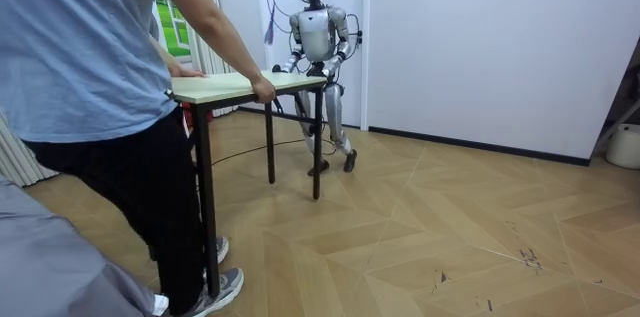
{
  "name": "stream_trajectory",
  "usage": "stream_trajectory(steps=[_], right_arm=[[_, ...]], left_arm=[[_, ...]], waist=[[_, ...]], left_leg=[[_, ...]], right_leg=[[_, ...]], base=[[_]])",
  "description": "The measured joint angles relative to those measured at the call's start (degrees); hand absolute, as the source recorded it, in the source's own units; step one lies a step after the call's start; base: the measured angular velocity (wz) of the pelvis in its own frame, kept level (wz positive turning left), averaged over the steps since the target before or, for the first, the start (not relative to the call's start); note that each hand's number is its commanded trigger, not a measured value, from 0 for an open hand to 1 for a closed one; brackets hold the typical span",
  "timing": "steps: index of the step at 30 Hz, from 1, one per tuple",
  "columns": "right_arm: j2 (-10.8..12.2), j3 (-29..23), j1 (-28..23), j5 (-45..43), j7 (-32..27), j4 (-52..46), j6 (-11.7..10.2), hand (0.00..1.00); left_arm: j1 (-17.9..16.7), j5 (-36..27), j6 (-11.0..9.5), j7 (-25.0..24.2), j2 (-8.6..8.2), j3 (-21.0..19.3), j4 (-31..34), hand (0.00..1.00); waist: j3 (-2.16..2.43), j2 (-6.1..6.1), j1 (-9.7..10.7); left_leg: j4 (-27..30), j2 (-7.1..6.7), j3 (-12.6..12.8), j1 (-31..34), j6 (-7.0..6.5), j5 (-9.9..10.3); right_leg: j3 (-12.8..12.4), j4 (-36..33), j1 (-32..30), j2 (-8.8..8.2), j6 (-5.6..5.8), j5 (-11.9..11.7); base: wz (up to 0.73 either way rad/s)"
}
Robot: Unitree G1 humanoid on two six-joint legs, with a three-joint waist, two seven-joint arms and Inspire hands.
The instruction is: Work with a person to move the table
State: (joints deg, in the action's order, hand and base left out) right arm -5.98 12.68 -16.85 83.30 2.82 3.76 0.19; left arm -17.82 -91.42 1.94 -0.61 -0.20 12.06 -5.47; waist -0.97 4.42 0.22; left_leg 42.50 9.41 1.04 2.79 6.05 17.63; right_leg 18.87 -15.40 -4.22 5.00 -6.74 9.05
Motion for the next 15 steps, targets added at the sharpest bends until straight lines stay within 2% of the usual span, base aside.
stream_trajectory(steps=[1,2,3,4,5,6,7,8,9,11,13,14,15], right_arm=[[0.4,-0.3,0.3,-0.2,0.0,0.0,0.0,1.00],[0.6,-0.8,1.0,-0.4,-0.1,0.0,0.1,1.00],[1.1,-1.6,1.5,-0.3,-0.1,0.0,0.6,1.00],[1.5,-2.3,1.8,-0.4,-0.1,0.0,1.0,1.00],[2.4,-3.6,2.3,-0.9,-0.2,0.1,1.2,1.00],[3.4,-4.2,3.0,-1.4,-0.1,1.2,1.2,1.00],[4.2,-4.2,3.6,-2.4,0.0,2.3,1.9,1.00],[4.5,-4.2,3.7,-2.7,0.3,2.6,2.2,1.00],[4.4,-4.4,2.6,-2.7,1.1,2.7,2.3,1.00],[4.0,-5.0,1.6,-2.8,2.0,3.5,2.4,1.00],[3.6,-5.1,0.5,-2.9,2.7,4.4,3.3,1.00],[3.7,-5.2,0.3,-2.9,2.7,4.4,3.6,1.00],[3.7,-5.3,0.1,-3.3,2.7,4.4,3.7,1.00]], left_arm=[[0.6,0.0,0.0,0.0,0.03,-0.1,0.0,1.00],[1.9,0.4,0.0,0.0,0.35,-0.1,-0.1,1.00],[3.2,0.5,0.1,0.1,0.66,-0.1,-0.4,1.00],[4.0,0.5,0.1,0.1,0.67,-0.1,-0.6,1.00],[5.6,0.8,0.1,0.3,0.67,-0.1,-1.0,1.00],[6.9,0.8,-0.3,0.4,0.89,0.1,-2.1,1.00],[6.6,-0.4,-1.0,0.3,1.36,0.1,-2.3,1.00],[6.4,-0.9,-1.0,0.1,2.01,0.1,-2.3,1.00],[6.3,-1.2,-0.8,0.1,2.51,0.7,-2.9,1.00],[5.2,-0.2,-0.4,0.1,2.40,1.2,-3.6,1.00],[4.1,0.3,0.1,0.2,2.40,1.1,-4.4,1.00],[4.0,0.4,0.2,0.4,2.43,1.1,-4.4,1.00],[3.7,0.4,0.3,0.5,2.45,1.1,-4.6,1.00]], waist=[[-0.07,0.00,0.0],[-0.33,-0.06,0.1],[-0.40,-0.08,0.1],[-0.44,-0.10,0.1],[-0.84,-0.37,-0.2],[-1.78,-1.26,-0.4],[-1.00,-1.14,0.1],[-0.87,-1.40,0.8],[-0.67,-1.49,2.7],[-0.61,-1.11,2.7],[-0.38,-1.46,3.2],[-0.37,-1.49,3.3],[-0.28,-1.66,3.8]], left_leg=[[-2.9,0.08,0.0,-1.0,0.26,1.6],[-9.7,-0.03,0.6,-3.1,0.09,4.5],[-16.0,-0.14,1.6,-4.7,-0.70,6.3],[-18.3,-0.31,2.3,-5.0,-1.47,6.9],[-20.9,-1.25,3.5,-4.9,-3.86,7.6],[-20.5,-3.19,2.7,-4.5,-5.49,6.8],[-18.2,-3.84,0.3,-2.3,-5.94,7.0],[-16.7,-4.68,-0.7,-0.7,-6.00,7.1],[-15.0,-6.46,-1.0,1.1,-6.98,8.4],[-13.8,-6.88,1.2,1.7,-7.17,8.3],[-13.8,-8.14,3.9,1.5,-8.29,7.2],[-13.7,-8.58,4.3,1.6,-8.65,6.9],[-13.8,-9.59,4.4,1.8,-9.36,6.1]], right_leg=[[0.2,-0.9,-1.2,-0.12,-0.09,-0.1],[0.6,-3.1,-3.8,-0.56,-0.29,-0.2],[1.7,-5.8,-6.5,-1.37,-0.32,-0.2],[1.9,-7.7,-8.2,-2.06,-0.32,-0.2],[2.0,-12.8,-12.0,-3.89,-0.35,-0.3],[1.3,-18.3,-17.0,-5.61,1.88,-0.4],[-2.4,-10.1,-18.6,-4.49,4.14,-3.3],[-3.2,-5.9,-18.5,-5.21,4.55,-7.8],[-3.5,-3.6,-18.4,-7.44,2.40,-12.6],[-4.1,-3.3,-18.4,-8.18,2.69,-14.1],[-5.1,-1.6,-17.5,-9.70,3.38,-16.3],[-5.4,-0.7,-17.2,-9.99,3.72,-17.3],[-6.3,1.9,-16.3,-10.49,4.73,-19.4]], base=[[0.00],[0.10],[0.13],[0.16],[-0.14],[-0.30],[-0.21],[0.46],[0.58],[0.16],[-0.02],[-0.06],[-0.06]])
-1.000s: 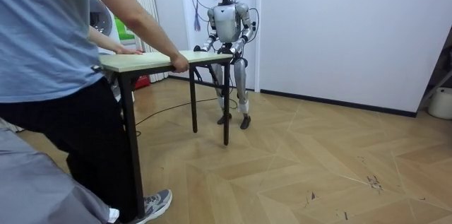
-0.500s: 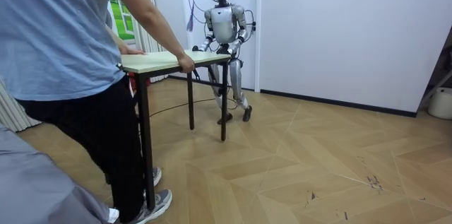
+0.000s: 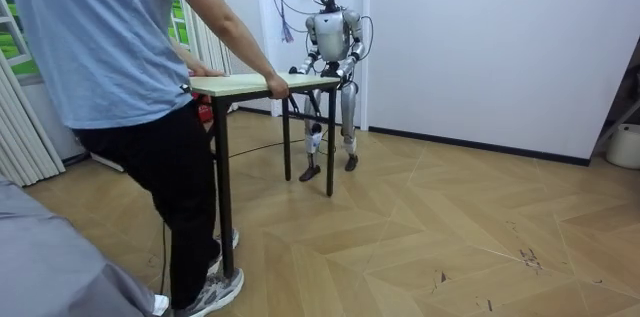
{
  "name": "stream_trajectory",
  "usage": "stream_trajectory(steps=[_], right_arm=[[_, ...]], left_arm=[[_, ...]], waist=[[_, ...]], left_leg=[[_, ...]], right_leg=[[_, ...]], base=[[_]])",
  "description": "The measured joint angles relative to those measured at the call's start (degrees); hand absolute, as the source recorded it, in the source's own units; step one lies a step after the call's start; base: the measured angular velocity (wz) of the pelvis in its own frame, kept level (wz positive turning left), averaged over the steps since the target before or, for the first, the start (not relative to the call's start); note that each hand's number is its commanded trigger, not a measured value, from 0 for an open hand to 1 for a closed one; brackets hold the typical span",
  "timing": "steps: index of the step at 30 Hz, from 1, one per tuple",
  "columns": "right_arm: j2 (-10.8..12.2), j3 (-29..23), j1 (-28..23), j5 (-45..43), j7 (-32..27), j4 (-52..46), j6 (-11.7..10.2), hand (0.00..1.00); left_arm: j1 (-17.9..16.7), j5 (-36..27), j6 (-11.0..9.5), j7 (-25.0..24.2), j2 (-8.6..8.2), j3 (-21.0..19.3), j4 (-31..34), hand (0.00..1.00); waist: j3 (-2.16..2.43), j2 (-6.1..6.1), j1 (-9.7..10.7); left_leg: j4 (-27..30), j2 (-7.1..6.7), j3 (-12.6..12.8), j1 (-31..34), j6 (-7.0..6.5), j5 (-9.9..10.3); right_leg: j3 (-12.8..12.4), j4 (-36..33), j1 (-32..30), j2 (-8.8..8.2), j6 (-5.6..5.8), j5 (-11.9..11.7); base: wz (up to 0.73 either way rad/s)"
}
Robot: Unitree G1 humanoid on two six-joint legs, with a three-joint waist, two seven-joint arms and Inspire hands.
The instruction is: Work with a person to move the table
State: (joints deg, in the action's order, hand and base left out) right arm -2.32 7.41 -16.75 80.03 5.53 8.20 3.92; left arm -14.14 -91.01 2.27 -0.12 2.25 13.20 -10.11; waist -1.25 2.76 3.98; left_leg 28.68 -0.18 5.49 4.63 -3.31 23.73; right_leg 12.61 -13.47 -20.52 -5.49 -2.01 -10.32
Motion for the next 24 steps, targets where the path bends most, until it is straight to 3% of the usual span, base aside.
stream_trajectory(steps=[1,2,4,5,6,7,9,11,13,14,15,16,17,18,19,20,22,24], right_arm=[[-0.3,-0.1,-0.1,-0.1,0.0,0.0,0.1,1.00],[-0.4,-0.4,-0.1,0.0,0.0,0.0,0.6,1.00],[-0.2,-1.2,-1.4,0.7,0.0,-0.2,0.9,1.00],[0.1,-1.5,-2.6,1.0,0.5,-0.2,0.8,1.00],[0.0,-1.5,-3.1,1.8,1.0,-0.2,0.7,1.00],[-0.2,-1.2,-3.4,2.8,1.1,-0.4,0.6,1.00],[-0.3,-0.3,-3.5,3.1,1.1,-0.5,-0.1,1.00],[-0.1,0.7,-3.5,3.2,0.7,-0.5,-0.9,1.00],[0.1,2.3,-3.5,4.5,0.2,-0.6,-2.1,1.00],[0.3,2.8,-3.3,5.0,0.3,-0.6,-2.7,1.00],[0.0,3.2,-2.8,5.4,0.4,-0.6,-3.2,1.00],[0.0,3.1,-2.8,5.4,0.5,-0.6,-3.2,1.00],[0.0,3.0,-2.8,5.4,0.6,-0.6,-3.2,1.00],[0.1,3.1,-2.8,5.4,0.8,-0.7,-3.2,1.00],[0.1,3.1,-2.8,5.4,1.0,-1.0,-3.2,1.00],[0.1,3.2,-2.8,5.3,1.0,-1.4,-3.2,1.00],[0.1,3.6,-2.7,5.2,0.9,-2.4,-3.2,1.00],[0.1,4.4,-2.7,5.5,0.8,-2.3,-3.1,1.00]], left_arm=[[-0.1,0.0,0.1,0.1,0.00,0.0,0.0,1.00],[0.1,0.0,0.3,0.6,0.01,0.0,0.0,1.00],[0.3,0.7,0.4,1.4,-0.02,0.8,0.0,1.00],[0.3,1.4,0.4,1.6,0.11,1.4,0.0,1.00],[0.3,2.0,0.4,1.6,0.15,1.4,0.2,1.00],[0.3,2.6,0.4,1.6,0.31,1.5,0.4,1.00],[0.2,3.0,0.4,1.5,0.42,1.3,0.7,1.00],[0.0,2.9,0.3,1.6,0.26,0.9,0.8,1.00],[-0.1,2.9,0.1,1.6,0.82,0.7,1.5,1.00],[0.0,3.1,-0.1,1.6,1.16,0.7,1.9,1.00],[0.1,4.1,-0.4,1.6,0.66,0.6,2.2,1.00],[0.0,4.3,-0.4,1.6,0.53,0.7,2.4,1.00],[-0.1,5.1,-0.8,1.6,0.36,0.8,2.6,1.00],[-0.3,5.7,-1.4,1.5,0.40,0.9,3.0,1.00],[-0.9,5.8,-1.6,1.4,0.58,0.9,3.9,1.00],[-1.1,5.9,-1.7,1.4,0.59,0.9,4.4,1.00],[-1.7,6.2,-2.3,1.4,0.30,0.7,5.7,1.00],[-1.6,6.1,-2.2,1.4,1.21,0.0,6.2,1.00]], waist=[[0.05,-0.13,0.2],[0.14,-0.38,0.6],[0.10,-0.25,1.5],[0.31,-0.82,2.3],[0.29,-1.59,2.4],[0.36,-1.94,2.0],[0.34,-2.07,1.7],[0.14,-2.53,1.7],[0.28,-5.29,1.9],[0.25,-5.84,1.8],[-0.11,-5.82,1.6],[0.18,-5.20,1.0],[0.16,-5.40,0.3],[0.15,-5.64,0.1],[0.20,-5.97,0.0],[0.19,-6.05,0.0],[0.12,-6.80,-0.5],[0.16,-7.83,-1.3]], left_leg=[[-0.2,-0.64,0.1,0.2,-0.41,-0.5],[-0.8,-1.15,1.1,0.8,-1.31,-1.7],[-1.3,0.09,3.7,0.9,-1.59,-3.0],[-2.6,0.66,5.7,0.8,-1.52,-4.4],[-4.3,0.64,7.3,0.9,-1.59,-6.0],[-5.1,0.68,8.5,1.4,-1.62,-7.1],[-5.2,0.66,8.6,2.5,-1.63,-8.1],[-5.2,0.65,8.5,2.8,-1.32,-8.9],[-5.1,0.59,10.2,4.3,-0.88,-9.8],[-4.7,0.79,10.6,5.2,-0.54,-10.2],[-3.3,1.66,10.7,7.0,0.43,-11.4],[-3.3,2.15,10.7,7.6,0.46,-11.7],[-4.3,3.00,10.6,8.1,0.77,-12.6],[-6.0,3.36,10.5,8.5,0.83,-13.9],[-7.2,3.42,10.7,9.1,0.55,-15.2],[-7.5,3.48,11.1,9.6,0.25,-15.5],[-8.0,3.08,12.4,10.6,-0.25,-16.2],[-7.9,2.50,13.7,11.9,-0.94,-16.6]], right_leg=[[-0.2,1.3,0.3,-0.52,1.01,-0.8],[-1.6,2.2,0.4,-0.79,5.10,-1.9],[-3.1,-9.0,-0.3,-2.41,4.46,5.2],[-3.2,-17.8,-0.1,-4.27,4.50,11.3],[-3.5,-25.1,0.3,-6.09,5.12,15.4],[-4.3,-30.2,1.7,-7.29,5.76,17.9],[-4.7,-34.1,5.4,-8.61,6.13,20.0],[-4.9,-36.8,8.5,-9.33,6.27,20.2],[-6.5,-41.7,12.0,-10.32,6.03,18.4],[-6.9,-40.7,12.3,-10.28,6.37,18.8],[-5.9,-38.8,11.1,-8.71,6.97,19.3],[-6.0,-37.7,10.7,-7.59,6.96,19.2],[-6.2,-35.3,10.7,-5.90,7.12,19.4],[-6.2,-31.9,11.2,-5.29,7.58,19.6],[-6.1,-28.5,11.9,-5.07,8.62,20.3],[-6.3,-26.8,12.1,-4.96,8.89,20.8],[-7.6,-22.9,12.9,-5.10,8.72,23.1],[-8.2,-17.7,14.6,-5.48,8.06,25.9]], base=[[0.00],[0.21],[0.50],[0.65],[0.53],[0.20],[0.03],[0.12],[0.31],[0.19],[0.00],[-0.17],[-0.23],[-0.20],[-0.13],[-0.23],[-0.28],[-0.14]])
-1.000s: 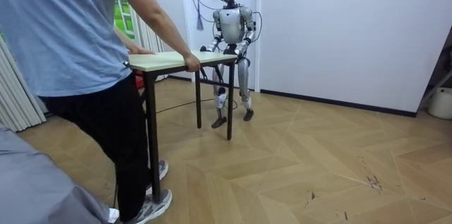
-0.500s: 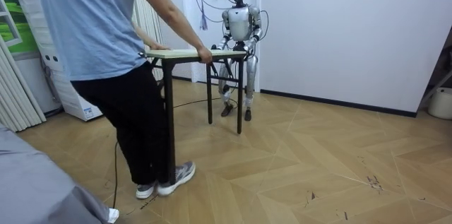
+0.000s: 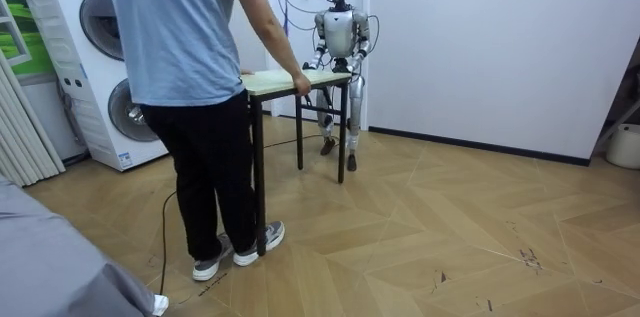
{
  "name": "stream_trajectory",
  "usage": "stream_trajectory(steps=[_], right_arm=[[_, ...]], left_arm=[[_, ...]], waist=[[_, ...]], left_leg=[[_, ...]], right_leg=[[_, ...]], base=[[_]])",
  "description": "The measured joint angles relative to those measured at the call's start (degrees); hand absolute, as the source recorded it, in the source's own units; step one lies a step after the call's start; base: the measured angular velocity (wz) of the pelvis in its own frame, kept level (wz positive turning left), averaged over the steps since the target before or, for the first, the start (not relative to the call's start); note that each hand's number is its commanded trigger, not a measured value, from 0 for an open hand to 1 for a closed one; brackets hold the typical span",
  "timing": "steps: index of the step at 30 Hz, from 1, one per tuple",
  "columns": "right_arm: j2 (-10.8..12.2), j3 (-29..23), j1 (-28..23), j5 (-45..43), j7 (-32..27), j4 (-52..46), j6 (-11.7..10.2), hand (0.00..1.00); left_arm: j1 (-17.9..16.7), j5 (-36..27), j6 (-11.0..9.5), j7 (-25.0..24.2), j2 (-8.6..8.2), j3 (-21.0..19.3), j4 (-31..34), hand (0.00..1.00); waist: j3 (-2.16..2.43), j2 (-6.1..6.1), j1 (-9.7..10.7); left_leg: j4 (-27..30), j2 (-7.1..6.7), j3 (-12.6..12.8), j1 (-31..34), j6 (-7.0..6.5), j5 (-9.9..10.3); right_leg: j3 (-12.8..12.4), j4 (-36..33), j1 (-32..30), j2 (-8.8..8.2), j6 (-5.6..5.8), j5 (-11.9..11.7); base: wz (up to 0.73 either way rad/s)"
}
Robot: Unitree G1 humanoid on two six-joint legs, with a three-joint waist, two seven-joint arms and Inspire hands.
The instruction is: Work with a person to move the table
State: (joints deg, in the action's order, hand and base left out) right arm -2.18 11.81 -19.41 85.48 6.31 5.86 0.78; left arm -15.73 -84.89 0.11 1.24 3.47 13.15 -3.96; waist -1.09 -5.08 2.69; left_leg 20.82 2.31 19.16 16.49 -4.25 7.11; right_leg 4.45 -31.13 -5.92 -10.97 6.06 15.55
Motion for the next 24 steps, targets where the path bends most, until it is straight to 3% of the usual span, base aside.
stream_trajectory(steps=[4,5,6,7,10,11,12,13,14,15,16,17,19,20,22,24], right_arm=[[0.6,0.7,1.4,2.2,-1.8,-0.1,0.5,1.00],[0.6,0.7,2.4,2.2,-2.6,-0.1,0.5,1.00],[0.5,0.7,3.3,2.4,-3.5,0.1,0.6,1.00],[0.6,0.7,3.4,2.4,-3.8,0.1,0.6,1.00],[0.5,0.6,3.3,2.6,-4.1,0.2,1.1,1.00],[0.4,0.6,3.2,2.8,-4.1,0.2,1.2,1.00],[0.2,0.7,2.7,2.8,-4.1,0.3,1.2,1.00],[-0.3,0.7,2.4,2.6,-4.1,0.4,1.3,1.00],[-0.6,0.7,2.4,2.6,-4.1,0.4,1.3,1.00],[-1.0,0.7,2.4,2.6,-4.1,0.5,1.3,1.00],[-1.2,0.7,2.3,2.2,-4.1,0.5,1.3,1.00],[-1.4,0.7,2.2,2.0,-4.1,0.5,1.3,1.00],[-1.8,0.7,1.9,1.3,-4.2,0.5,1.1,1.00],[-2.0,0.7,1.9,1.3,-4.2,0.4,1.1,1.00],[-2.7,0.7,1.9,0.7,-4.3,0.1,0.9,1.00],[-2.7,0.8,1.9,-0.2,-4.3,-0.2,0.5,1.00]], left_arm=[[2.2,0.4,0.7,1.0,1.17,-1.2,0.3,1.00],[3.0,0.9,0.6,1.3,1.20,-1.4,0.3,1.00],[3.5,0.9,0.6,1.8,0.88,-1.9,0.1,1.00],[3.5,0.9,0.7,2.0,0.67,-2.1,0.1,1.00],[3.1,0.9,0.7,2.1,0.83,-2.3,0.0,1.00],[2.8,0.8,0.7,2.1,0.94,-2.2,0.0,1.00],[2.2,0.6,0.8,2.1,0.94,-2.0,-0.1,1.00],[1.5,0.8,0.7,2.1,0.92,-1.6,-0.2,1.00],[1.4,0.8,0.7,2.1,0.83,-1.4,-0.2,1.00],[1.3,1.0,0.6,2.0,0.35,-1.4,-0.8,1.00],[1.3,0.6,0.6,1.4,0.11,-1.4,-1.7,1.00],[1.1,0.5,0.6,1.4,-0.13,-1.4,-2.0,1.00],[0.1,0.8,0.6,1.4,-1.22,-1.4,-2.1,1.00],[0.0,0.8,0.6,1.4,-1.45,-1.4,-2.1,1.00],[0.1,0.6,0.6,2.0,-1.98,-1.3,-2.1,1.00],[0.0,0.5,0.6,2.4,-2.25,-1.3,-2.1,1.00]], waist=[[-0.14,-1.34,0.0],[-0.24,-1.20,-0.4],[-0.59,-0.60,-1.0],[-0.64,-0.20,-1.4],[-0.60,1.32,-3.6],[-0.56,1.73,-4.0],[-0.48,2.52,-4.7],[-0.30,3.33,-4.9],[-0.36,3.71,-5.2],[-0.24,4.00,-6.0],[-0.30,3.92,-6.6],[-0.32,4.04,-7.0],[-0.42,4.91,-6.5],[-0.49,5.18,-6.2],[-0.63,6.53,-4.8],[-0.79,7.97,-4.3]], left_leg=[[1.5,0.62,3.0,3.3,-1.63,-1.3],[2.4,1.50,3.8,4.6,-1.75,-1.9],[2.8,2.96,4.2,5.2,-1.57,-2.9],[2.3,3.63,4.3,5.3,-1.34,-3.7],[-6.0,6.20,3.5,4.0,0.72,-11.6],[-7.3,6.72,3.3,3.7,0.91,-13.1],[-10.1,7.54,2.1,2.7,2.10,-15.6],[-12.5,7.86,-0.1,2.2,4.52,-17.9],[-13.3,8.03,-1.5,1.9,5.86,-18.8],[-11.8,8.08,-4.5,1.9,6.69,-18.3],[-5.7,7.92,-5.7,2.5,7.05,-14.2],[-2.3,7.96,-6.0,2.5,7.10,-11.5],[9.7,8.14,-7.2,1.7,7.09,-2.5],[12.1,8.22,-7.5,1.3,7.14,-0.7],[21.1,8.47,-10.5,-1.2,7.60,4.8],[24.1,9.04,-11.7,-4.5,8.45,7.2]], right_leg=[[1.7,1.8,2.4,0.16,-1.54,5.0],[2.5,3.7,2.8,0.47,-1.81,6.3],[2.6,4.4,2.4,1.59,-2.34,6.5],[2.7,4.5,1.8,2.57,-2.87,6.1],[2.5,7.9,-0.2,8.30,-6.89,1.6],[2.5,8.7,-0.1,9.27,-7.53,0.9],[2.8,9.9,0.0,10.91,-8.81,-0.5],[3.5,10.6,-0.1,12.14,-10.10,-1.4],[3.8,10.9,-0.2,12.29,-10.67,-1.8],[3.9,11.1,-0.9,12.50,-11.84,-2.6],[4.2,11.4,-1.2,12.05,-12.52,-3.3],[4.3,11.6,-1.2,11.88,-12.83,-3.6],[5.1,11.8,-1.2,11.92,-13.30,-4.7],[5.6,11.8,-1.2,12.00,-13.40,-4.8],[6.7,11.4,-2.2,12.66,-13.93,-5.3],[7.2,11.0,-3.6,13.51,-14.06,-5.9]], base=[[0.24],[0.00],[-0.10],[-0.15],[-0.13],[-0.28],[-0.08],[-0.07],[-0.17],[-0.28],[-0.34],[-0.24],[0.04],[0.31],[0.26],[0.05]])
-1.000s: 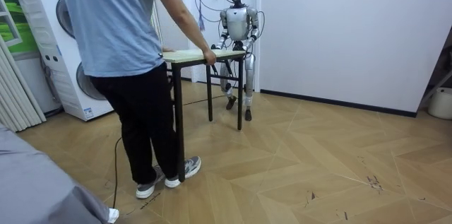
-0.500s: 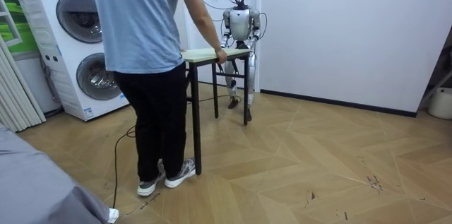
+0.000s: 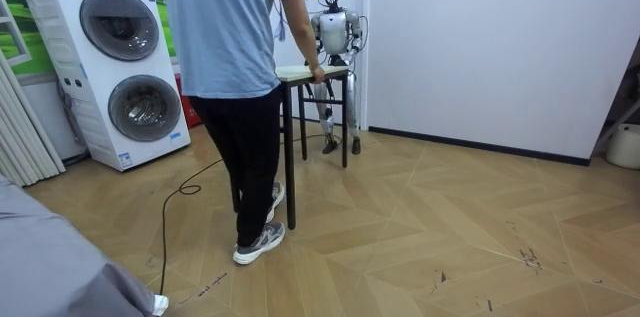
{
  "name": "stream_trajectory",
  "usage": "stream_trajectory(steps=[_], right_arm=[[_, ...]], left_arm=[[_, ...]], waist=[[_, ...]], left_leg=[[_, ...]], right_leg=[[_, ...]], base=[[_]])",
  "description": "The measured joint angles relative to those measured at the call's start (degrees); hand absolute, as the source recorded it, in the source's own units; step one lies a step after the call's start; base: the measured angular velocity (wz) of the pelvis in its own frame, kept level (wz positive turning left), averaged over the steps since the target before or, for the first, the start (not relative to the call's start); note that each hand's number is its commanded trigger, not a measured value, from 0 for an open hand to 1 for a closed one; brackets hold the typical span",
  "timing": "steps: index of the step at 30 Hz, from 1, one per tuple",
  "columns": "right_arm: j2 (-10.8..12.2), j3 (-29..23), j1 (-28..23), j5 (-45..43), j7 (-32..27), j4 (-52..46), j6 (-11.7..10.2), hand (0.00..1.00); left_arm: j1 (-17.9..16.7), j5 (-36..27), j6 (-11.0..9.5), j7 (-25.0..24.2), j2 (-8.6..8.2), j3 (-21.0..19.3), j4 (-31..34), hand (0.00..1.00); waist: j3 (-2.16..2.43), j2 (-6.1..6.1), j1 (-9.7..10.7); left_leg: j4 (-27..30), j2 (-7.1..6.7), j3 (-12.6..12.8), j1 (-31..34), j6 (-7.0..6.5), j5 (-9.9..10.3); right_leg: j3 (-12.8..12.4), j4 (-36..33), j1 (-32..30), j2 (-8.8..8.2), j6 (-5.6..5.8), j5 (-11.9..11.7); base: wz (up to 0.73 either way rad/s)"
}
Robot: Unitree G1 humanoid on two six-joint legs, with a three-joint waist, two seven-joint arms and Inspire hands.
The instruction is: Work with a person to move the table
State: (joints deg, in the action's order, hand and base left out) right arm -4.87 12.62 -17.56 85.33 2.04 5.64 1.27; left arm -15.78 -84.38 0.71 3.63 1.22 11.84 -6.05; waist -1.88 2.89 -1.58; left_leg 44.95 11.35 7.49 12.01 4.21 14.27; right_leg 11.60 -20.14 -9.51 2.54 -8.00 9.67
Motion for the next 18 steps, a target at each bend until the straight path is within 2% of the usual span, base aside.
stream_trajectory(steps=[3,4,6,7,8,9,10,11,12,13,14,15,16,18], right_arm=[[0.1,0.4,0.0,-0.4,0.0,-1.0,-0.7,1.00],[0.0,0.4,0.1,-0.4,-0.1,-1.0,-0.9,1.00],[-0.1,0.3,0.0,-0.5,-0.1,-1.1,-1.0,1.00],[-0.5,0.3,0.0,-0.4,-0.1,-1.4,-1.1,1.00],[-0.7,0.3,0.1,-0.4,-0.1,-1.4,-1.1,1.00],[-0.9,0.2,0.5,-0.5,-0.1,-1.4,-1.2,1.00],[-1.5,0.0,1.0,-0.3,-0.2,-1.7,-1.2,1.00],[-1.6,-0.2,1.1,0.0,-0.2,-2.0,-1.3,1.00],[-1.3,-0.4,1.4,-0.1,-0.2,-2.3,-1.9,1.00],[-1.3,-0.5,1.6,-0.2,-0.2,-2.3,-2.5,1.00],[-1.3,-0.6,1.7,-0.2,-0.2,-2.3,-2.5,1.00],[-1.5,-0.6,1.6,-0.1,-0.2,-2.2,-2.5,1.00],[-1.5,-0.6,1.6,-0.2,-0.2,-2.2,-2.5,1.00],[-1.2,-0.6,1.2,-0.1,-0.2,-1.8,-2.3,1.00]], left_arm=[[0.0,0.2,-0.7,0.0,-0.48,0.2,0.5,1.00],[0.0,0.2,-0.9,0.0,-0.59,0.4,0.5,1.00],[0.0,0.1,-1.0,0.0,-0.60,0.7,0.5,1.00],[0.0,-0.4,-1.2,0.1,-0.80,1.0,0.5,1.00],[0.0,-0.7,-1.4,0.2,-0.81,1.3,0.5,1.00],[0.1,-1.4,-1.7,0.2,-0.65,1.8,0.7,1.00],[0.9,-1.5,-2.1,0.5,-0.33,2.2,0.9,1.00],[1.6,-1.5,-2.3,0.7,-0.22,2.3,0.9,1.00],[2.8,-1.5,-2.4,1.3,-0.23,2.7,0.9,1.00],[3.8,-1.6,-3.0,2.0,-0.14,3.3,0.7,1.00],[4.1,-1.7,-3.4,2.3,-0.10,3.7,0.6,1.00],[4.2,-2.4,-3.6,2.3,0.13,4.0,0.2,1.00],[4.2,-2.8,-3.6,2.3,0.36,4.2,0.1,1.00],[4.1,-3.6,-3.4,2.3,0.76,4.3,-0.6,1.00]], waist=[[-0.02,0.87,0.6],[0.00,0.98,1.1],[-0.01,1.01,1.7],[0.00,1.29,2.1],[0.03,1.70,2.4],[0.12,2.57,3.1],[0.13,2.83,4.0],[0.12,2.81,4.1],[0.14,2.70,4.5],[0.13,2.53,4.8],[0.12,2.50,5.0],[0.12,2.42,4.8],[0.11,2.42,4.7],[0.06,1.93,4.6]], left_leg=[[-1.3,-0.33,-1.8,-5.4,1.04,2.3],[-3.7,-1.08,-2.4,-6.8,1.83,3.7],[-7.5,-2.35,-3.6,-7.8,2.12,5.4],[-7.3,-2.61,-3.9,-8.2,1.95,6.3],[-6.8,-2.44,-4.1,-8.6,1.47,6.7],[-8.2,-2.04,-4.5,-10.1,1.07,7.8],[-11.7,-2.17,-4.8,-11.3,0.88,9.5],[-14.1,-2.50,-4.9,-11.3,0.63,10.4],[-18.3,-3.91,-4.9,-11.3,-0.37,11.2],[-21.0,-5.17,-5.0,-11.2,-0.65,11.1],[-21.7,-5.83,-5.0,-11.1,-1.67,10.7],[-22.5,-7.11,-4.7,-10.8,-3.23,9.8],[-23.0,-7.29,-4.4,-10.7,-3.73,9.6],[-23.6,-9.35,-3.1,-10.6,-5.36,8.7]], right_leg=[[0.2,-3.3,-4.3,0.14,0.10,-0.3],[0.8,-4.3,-5.6,-0.07,0.26,-0.5],[1.0,-4.5,-6.8,-0.76,0.43,-1.3],[1.2,-4.5,-7.8,-1.11,0.50,-2.1],[1.2,-4.6,-8.3,-1.07,0.68,-2.6],[1.6,-4.7,-9.5,-1.05,1.18,-3.6],[1.8,-5.1,-11.2,-1.24,1.58,-4.9],[1.9,-5.4,-12.3,-1.57,1.96,-5.6],[2.1,-5.2,-13.9,-2.46,2.64,-7.2],[2.3,-3.9,-14.6,-3.38,3.31,-9.2],[2.0,-3.1,-14.7,-3.44,3.79,-10.2],[0.9,-1.2,-14.5,-3.93,4.31,-12.3],[0.5,-0.5,-14.5,-4.20,4.55,-13.1],[-1.0,1.0,-14.4,-5.46,5.46,-15.5]], base=[[-0.05],[0.08],[0.04],[-0.04],[0.06],[0.14],[0.21],[0.20],[0.22],[0.18],[0.00],[-0.13],[-0.20],[-0.17]])
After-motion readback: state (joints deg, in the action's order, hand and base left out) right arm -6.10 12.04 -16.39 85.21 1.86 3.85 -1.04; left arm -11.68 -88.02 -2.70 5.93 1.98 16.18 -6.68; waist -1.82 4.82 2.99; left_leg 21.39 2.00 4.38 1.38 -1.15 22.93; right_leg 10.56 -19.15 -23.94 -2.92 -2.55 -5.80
